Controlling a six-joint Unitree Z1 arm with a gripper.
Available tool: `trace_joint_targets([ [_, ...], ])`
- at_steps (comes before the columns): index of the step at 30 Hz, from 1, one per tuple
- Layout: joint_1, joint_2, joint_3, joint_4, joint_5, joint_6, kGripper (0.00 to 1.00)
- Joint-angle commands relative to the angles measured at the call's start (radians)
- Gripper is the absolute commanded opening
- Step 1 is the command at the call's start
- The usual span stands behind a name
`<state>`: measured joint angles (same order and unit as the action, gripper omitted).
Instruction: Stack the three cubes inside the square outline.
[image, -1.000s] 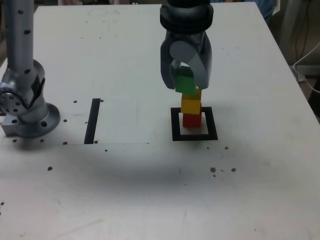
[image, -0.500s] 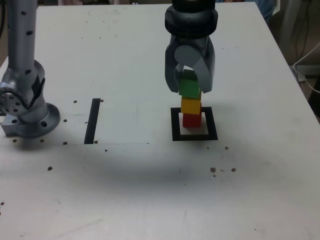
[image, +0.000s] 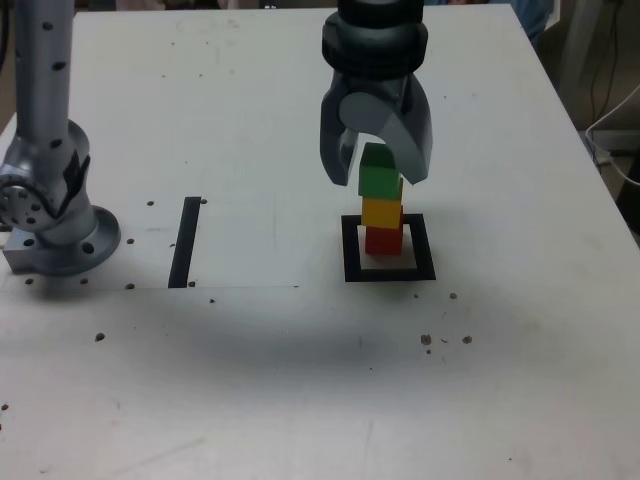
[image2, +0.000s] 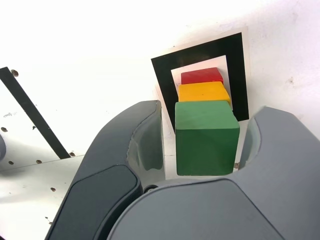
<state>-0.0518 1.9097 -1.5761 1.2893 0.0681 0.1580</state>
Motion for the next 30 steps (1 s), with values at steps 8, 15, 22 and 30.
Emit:
trace_joint_targets([
  [8, -0.007, -0.054, 0.011, 0.037, -0.001, -0.001, 0.99],
  [15, -0.008, -0.159, 0.063, 0.090, -0.002, 0.011, 0.99],
  [22, -0.008, -0.251, 0.203, 0.069, -0.008, 0.014, 0.99],
  [30, -0.008, -0.352, 0.440, -0.058, -0.034, 0.014, 0.99],
])
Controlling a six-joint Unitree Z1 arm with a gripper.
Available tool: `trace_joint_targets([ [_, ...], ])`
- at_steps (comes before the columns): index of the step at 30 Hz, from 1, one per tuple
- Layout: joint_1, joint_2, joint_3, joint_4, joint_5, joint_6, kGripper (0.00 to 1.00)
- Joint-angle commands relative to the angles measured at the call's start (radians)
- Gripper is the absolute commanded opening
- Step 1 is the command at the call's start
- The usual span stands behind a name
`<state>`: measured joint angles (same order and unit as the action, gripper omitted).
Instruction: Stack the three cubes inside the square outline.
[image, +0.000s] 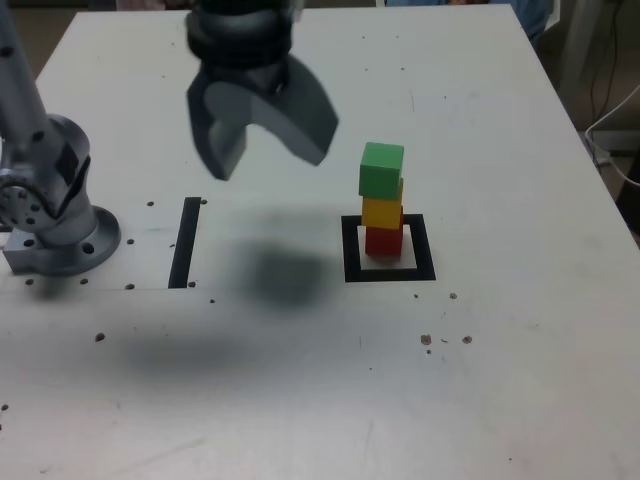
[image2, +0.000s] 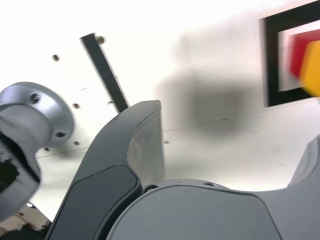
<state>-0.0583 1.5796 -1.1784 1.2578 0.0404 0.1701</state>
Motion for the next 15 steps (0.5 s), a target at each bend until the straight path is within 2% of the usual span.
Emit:
trace_joint_targets([
  [1, -0.002, -0.036, 0.080, -0.047, -0.009, 0.001, 0.99],
  [11, -0.002, -0.058, 0.323, -0.189, 0.005, -0.028, 0.99],
  [15, 0.000, -0.059, 0.381, -0.217, 0.007, -0.056, 0.99],
])
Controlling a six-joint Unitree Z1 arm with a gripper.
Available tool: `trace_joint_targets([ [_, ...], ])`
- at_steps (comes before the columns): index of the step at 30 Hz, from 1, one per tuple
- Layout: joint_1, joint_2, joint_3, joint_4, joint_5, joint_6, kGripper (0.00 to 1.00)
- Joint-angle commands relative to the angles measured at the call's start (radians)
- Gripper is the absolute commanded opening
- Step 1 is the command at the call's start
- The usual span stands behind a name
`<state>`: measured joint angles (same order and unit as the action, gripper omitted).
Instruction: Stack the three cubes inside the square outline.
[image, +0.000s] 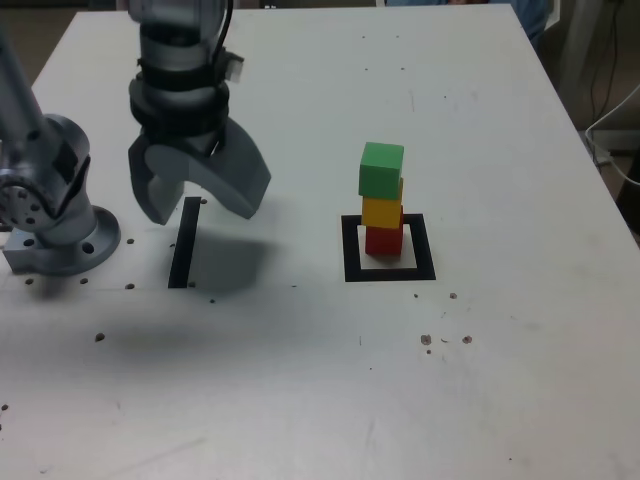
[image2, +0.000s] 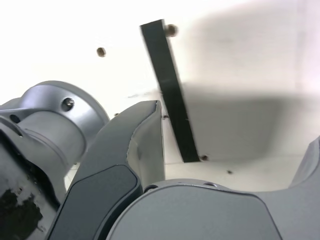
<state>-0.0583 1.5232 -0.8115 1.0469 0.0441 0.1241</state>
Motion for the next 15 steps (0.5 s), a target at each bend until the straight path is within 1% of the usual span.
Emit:
trace_joint_targets([
  [1, 0.000, -0.003, 0.026, -0.009, 0.005, -0.018, 0.99],
  [5, 0.002, -0.006, 0.055, -0.007, 0.011, -0.050, 0.99],
  [8, 0.002, -0.010, 0.062, 0.009, 0.003, -0.075, 0.99],
  [11, 0.002, -0.016, 0.067, 0.022, -0.024, -0.100, 0.99],
  [15, 0.002, -0.025, 0.069, 0.025, -0.082, -0.115, 0.99],
])
